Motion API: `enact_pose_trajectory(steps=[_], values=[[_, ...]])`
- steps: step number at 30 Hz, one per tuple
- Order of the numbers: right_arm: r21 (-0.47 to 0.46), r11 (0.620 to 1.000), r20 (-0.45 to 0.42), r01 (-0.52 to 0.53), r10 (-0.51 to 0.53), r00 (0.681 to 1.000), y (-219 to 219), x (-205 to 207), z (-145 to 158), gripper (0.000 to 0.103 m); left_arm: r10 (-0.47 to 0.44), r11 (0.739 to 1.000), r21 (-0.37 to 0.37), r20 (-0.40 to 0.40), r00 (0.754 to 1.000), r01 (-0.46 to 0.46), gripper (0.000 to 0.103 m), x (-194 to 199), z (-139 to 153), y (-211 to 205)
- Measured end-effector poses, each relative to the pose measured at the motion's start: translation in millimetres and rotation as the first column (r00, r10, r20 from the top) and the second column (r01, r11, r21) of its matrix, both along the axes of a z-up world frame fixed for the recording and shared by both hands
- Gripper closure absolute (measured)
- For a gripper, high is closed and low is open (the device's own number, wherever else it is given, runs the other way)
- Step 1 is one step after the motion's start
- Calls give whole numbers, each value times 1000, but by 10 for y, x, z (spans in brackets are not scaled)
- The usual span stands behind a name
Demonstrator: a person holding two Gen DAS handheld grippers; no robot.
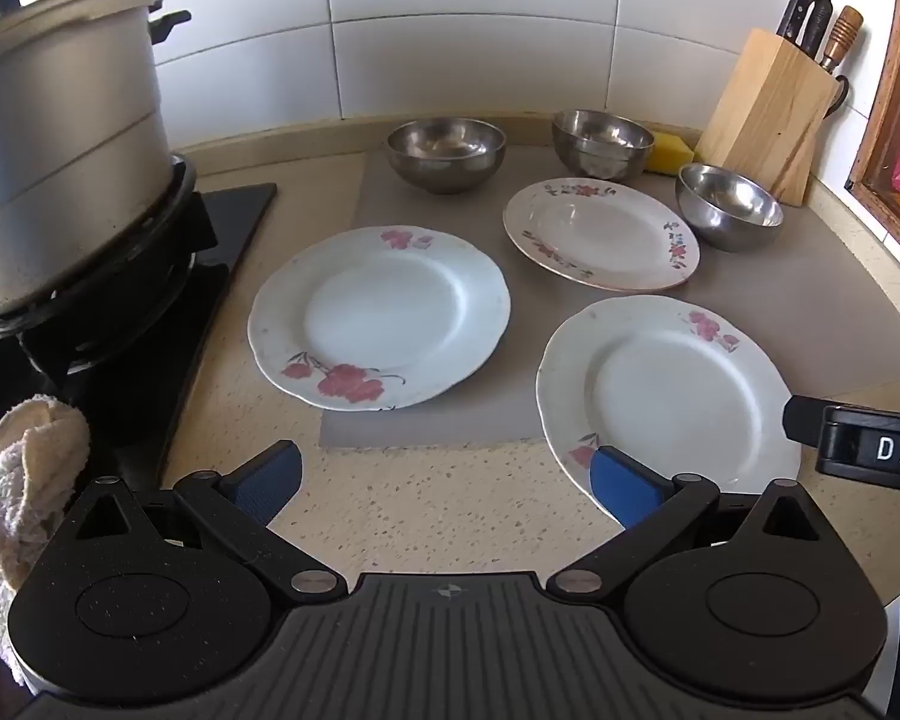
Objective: Organize plates and bowls
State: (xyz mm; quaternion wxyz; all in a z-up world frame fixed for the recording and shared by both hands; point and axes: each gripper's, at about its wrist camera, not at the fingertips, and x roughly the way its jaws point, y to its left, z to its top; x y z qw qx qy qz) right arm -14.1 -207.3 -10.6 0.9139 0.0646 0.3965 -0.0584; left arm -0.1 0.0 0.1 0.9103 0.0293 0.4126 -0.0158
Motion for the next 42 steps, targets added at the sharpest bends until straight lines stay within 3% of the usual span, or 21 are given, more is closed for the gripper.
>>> enact_pose_trajectory(steps=[42], values=[[-10,999,-20,-39,39,999,156,7,-43,15,54,998,-15,-22,998,-54,5,-91,-49,433]])
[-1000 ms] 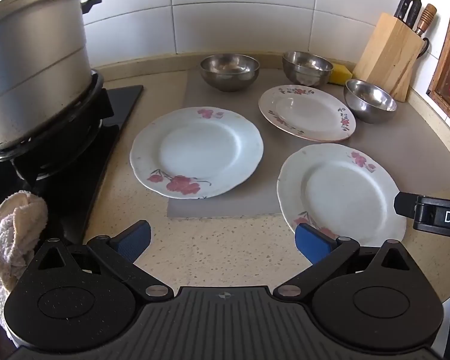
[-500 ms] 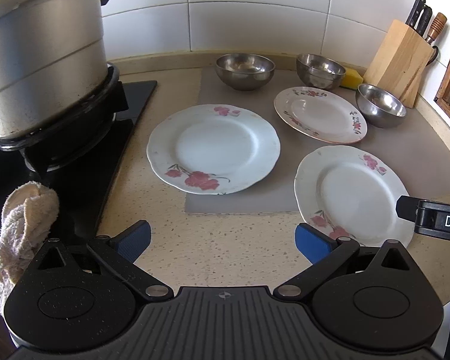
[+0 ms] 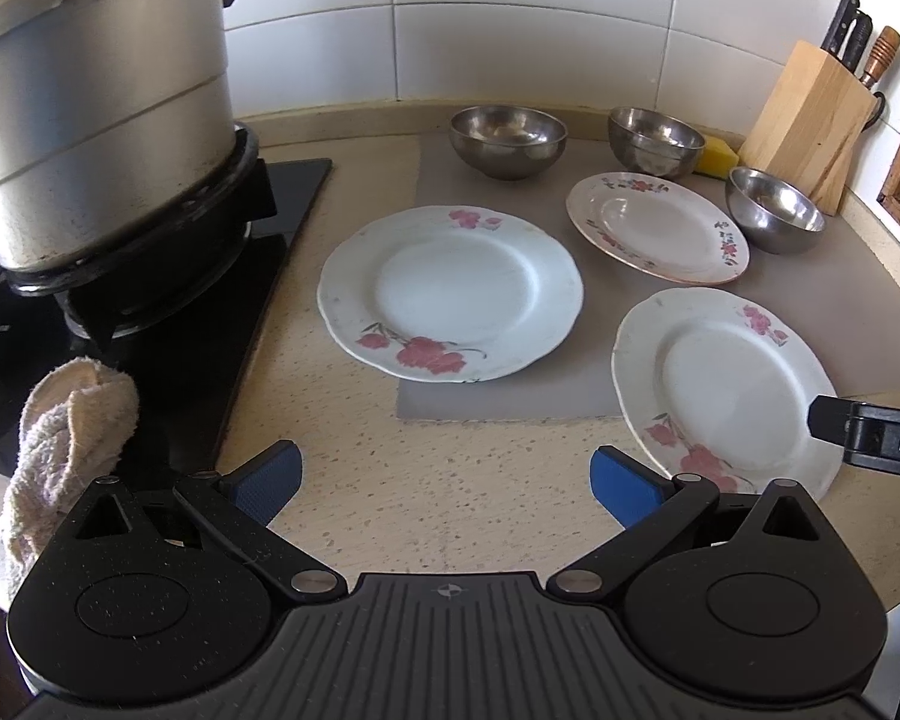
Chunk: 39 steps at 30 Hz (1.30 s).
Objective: Organize plates and bowls
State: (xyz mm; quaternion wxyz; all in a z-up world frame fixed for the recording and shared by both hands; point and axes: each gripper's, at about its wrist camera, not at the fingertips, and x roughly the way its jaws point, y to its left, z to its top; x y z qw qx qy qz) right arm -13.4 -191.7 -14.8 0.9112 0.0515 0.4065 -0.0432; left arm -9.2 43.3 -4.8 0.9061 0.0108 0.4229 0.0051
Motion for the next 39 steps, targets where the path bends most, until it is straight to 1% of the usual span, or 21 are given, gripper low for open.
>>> enact_pose_trajectory(steps=[5,10,13,18,39], values=[[4,1000,-4,9,-9,1000,16,-26,-13,15,-8,1000,7,-6,1000,8,5,-35,-14,14],[-4,1000,-23,3,-3,1000,14,-46,-40,15,-17,1000,-11,-15,1000,16,5,-35,-33,0],[-6,1000,-23,10,-10,1000,-43,-33,-29,15,-24,1000,-7,-15,1000,24,5,-24,-32,-62],[0,1000,-17,11,-11,1000,-115,45,-8,15,-22,1000,2,-11,1000,22,5,21,-21,-139],[5,1000,-41,-16,16,999,-323,370,-75,15,-32,999,14,-30,999,33,5,305,-63,-430]])
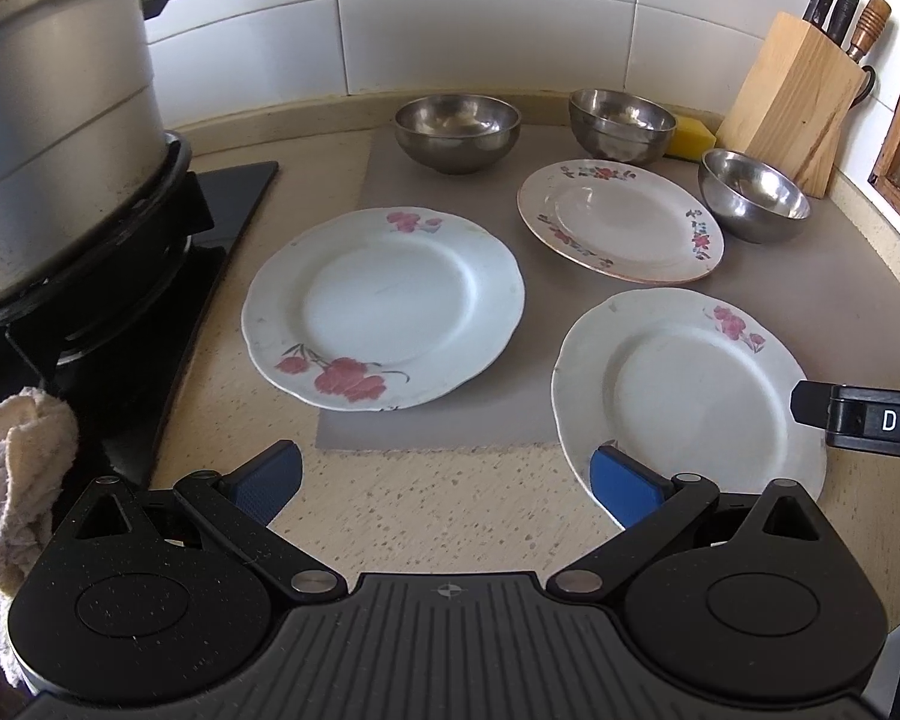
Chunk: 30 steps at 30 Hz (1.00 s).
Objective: Organize plates and bowls
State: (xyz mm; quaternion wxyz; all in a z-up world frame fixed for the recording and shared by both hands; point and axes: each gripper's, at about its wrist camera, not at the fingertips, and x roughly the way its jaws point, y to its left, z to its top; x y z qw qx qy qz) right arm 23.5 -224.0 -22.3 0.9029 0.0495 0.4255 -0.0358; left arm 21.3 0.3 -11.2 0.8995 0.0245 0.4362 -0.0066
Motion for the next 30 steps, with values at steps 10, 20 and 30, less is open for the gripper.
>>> enact_pose_trajectory(steps=[10,20,30], values=[[-3,1000,0,-11,11,1000,-38,80,10,15,-1,1000,1,0,1000,1,5,85,9,-83],[-7,1000,-4,-30,30,1000,-11,63,-7,15,-4,1000,6,-5,1000,4,5,109,-6,-146],[-9,1000,-10,-22,21,1000,-30,55,-10,15,-22,1000,6,-8,1000,22,5,125,-21,-184]])
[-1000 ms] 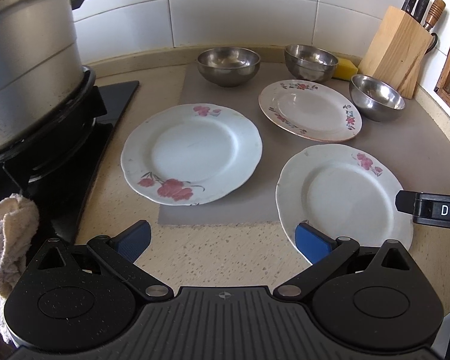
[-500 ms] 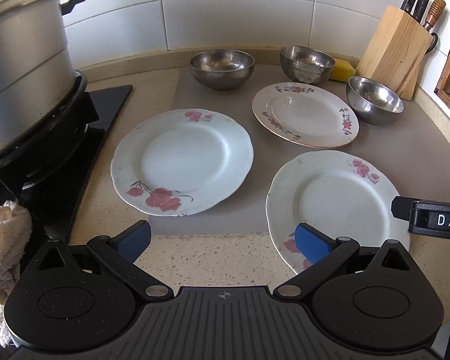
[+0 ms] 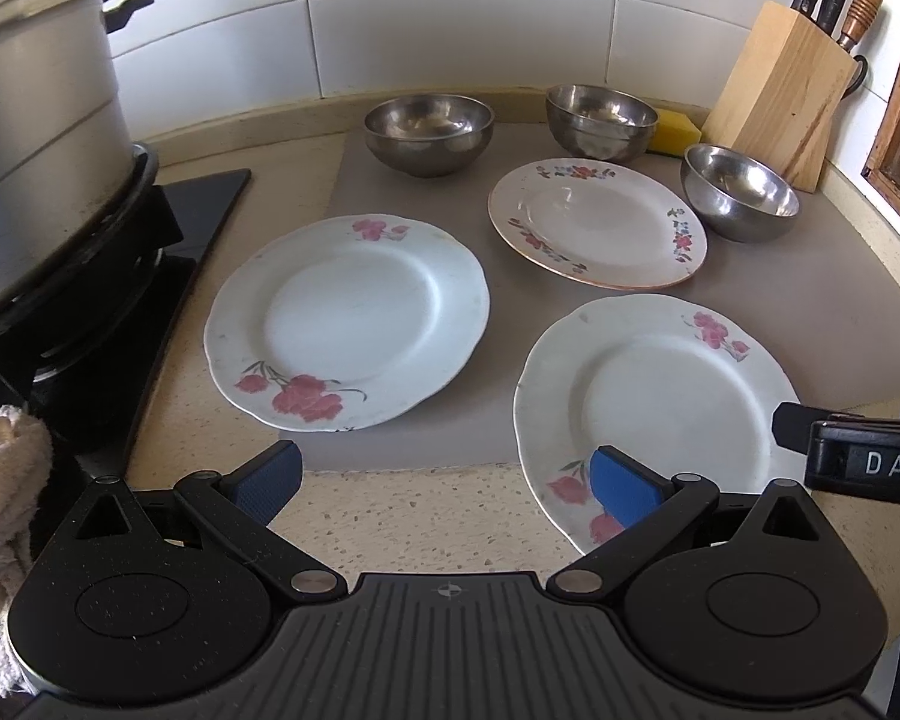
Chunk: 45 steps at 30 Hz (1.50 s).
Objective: Organize plates and bowls
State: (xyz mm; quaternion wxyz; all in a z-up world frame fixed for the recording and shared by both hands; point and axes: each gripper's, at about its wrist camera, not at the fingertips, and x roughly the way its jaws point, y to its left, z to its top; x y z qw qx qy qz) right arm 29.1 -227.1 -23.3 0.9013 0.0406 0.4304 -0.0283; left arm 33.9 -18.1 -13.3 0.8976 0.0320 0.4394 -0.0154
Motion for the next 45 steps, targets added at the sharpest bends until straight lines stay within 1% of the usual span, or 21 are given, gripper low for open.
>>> enact_pose_trajectory(steps=[18,25,28,33,36,40,45], values=[[-7,1000,-2,-19,19,1000,82,13,19,15,5,1000,-8,-7,1000,-5,5,51,-23,43],[-10,1000,-7,-27,27,1000,83,23,-3,15,4,1000,-4,-25,1000,-4,5,86,-88,44],[-23,999,-18,-22,22,1000,40,79,-53,15,6,1000,-7,-51,999,-6,5,86,-157,54],[8,1000,-53,-13,14,999,-104,214,-175,15,-21,1000,-23,-100,995,18,5,79,-278,-2],[4,999,-77,-36,36,996,-104,309,-275,15,-41,999,-30,-129,991,37,7,106,-358,-77],[13,997,-99,-73,73,992,-94,395,-385,16,-42,998,-48,-134,990,36,7,159,-396,-117],[75,991,-98,-106,114,989,-156,491,-431,17,-37,998,-65,-152,988,27,8,238,-437,-152]])
